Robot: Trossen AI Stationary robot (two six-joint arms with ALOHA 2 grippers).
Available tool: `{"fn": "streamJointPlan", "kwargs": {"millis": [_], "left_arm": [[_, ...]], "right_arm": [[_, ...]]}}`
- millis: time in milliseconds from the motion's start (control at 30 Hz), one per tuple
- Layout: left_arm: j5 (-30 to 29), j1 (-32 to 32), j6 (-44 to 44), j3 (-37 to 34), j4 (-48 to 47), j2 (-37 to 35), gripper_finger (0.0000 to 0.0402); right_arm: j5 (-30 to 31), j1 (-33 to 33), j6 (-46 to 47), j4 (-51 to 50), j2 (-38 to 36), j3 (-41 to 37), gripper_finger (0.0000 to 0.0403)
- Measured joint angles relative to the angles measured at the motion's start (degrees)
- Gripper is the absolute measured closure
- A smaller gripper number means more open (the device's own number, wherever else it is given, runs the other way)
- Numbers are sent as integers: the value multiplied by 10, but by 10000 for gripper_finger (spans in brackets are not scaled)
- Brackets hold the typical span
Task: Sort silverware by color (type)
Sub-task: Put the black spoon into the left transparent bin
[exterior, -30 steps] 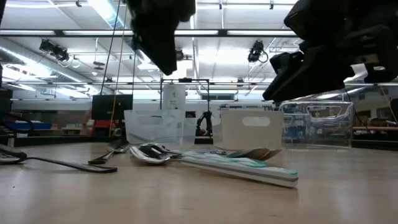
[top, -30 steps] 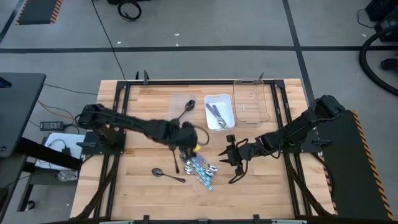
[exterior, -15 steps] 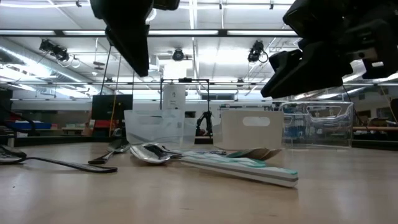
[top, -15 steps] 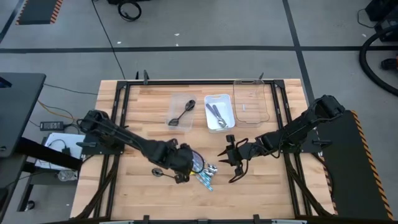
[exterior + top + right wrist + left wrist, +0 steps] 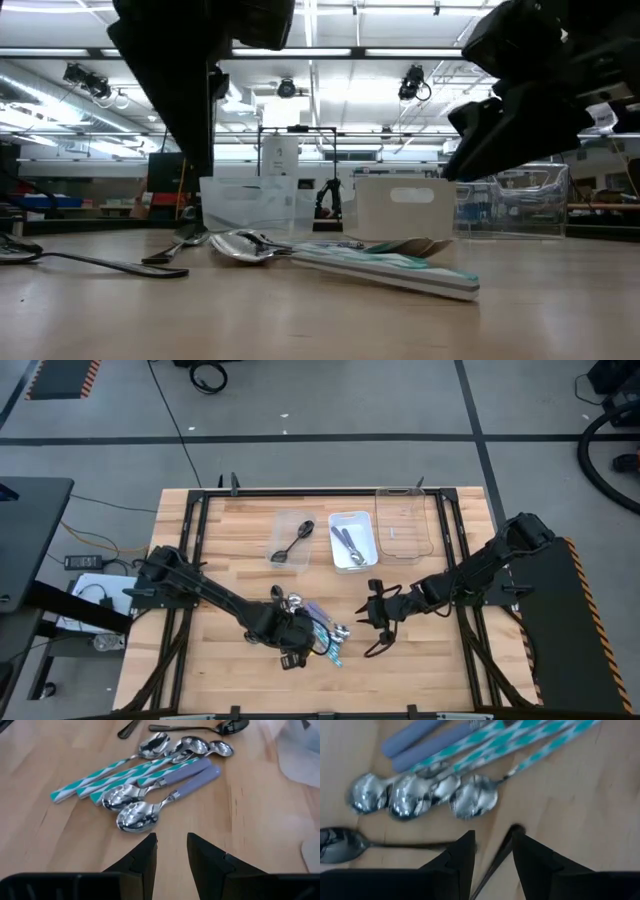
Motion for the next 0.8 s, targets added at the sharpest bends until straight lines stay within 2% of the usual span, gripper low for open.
{"fn": "streamJointPlan", "kwargs": {"millis": [167,433,800], "left_arm": [[29,-7,29,0,-2,28,265],[32,-10,54,0,-30,31,265],[37,-35,123,-4,-137,64,265]], "right_arm": [[14,17,40,-5,0,0,285],[60,48,73,-12,0,0,285],[76,50,37,-2,0,0,285]]}}
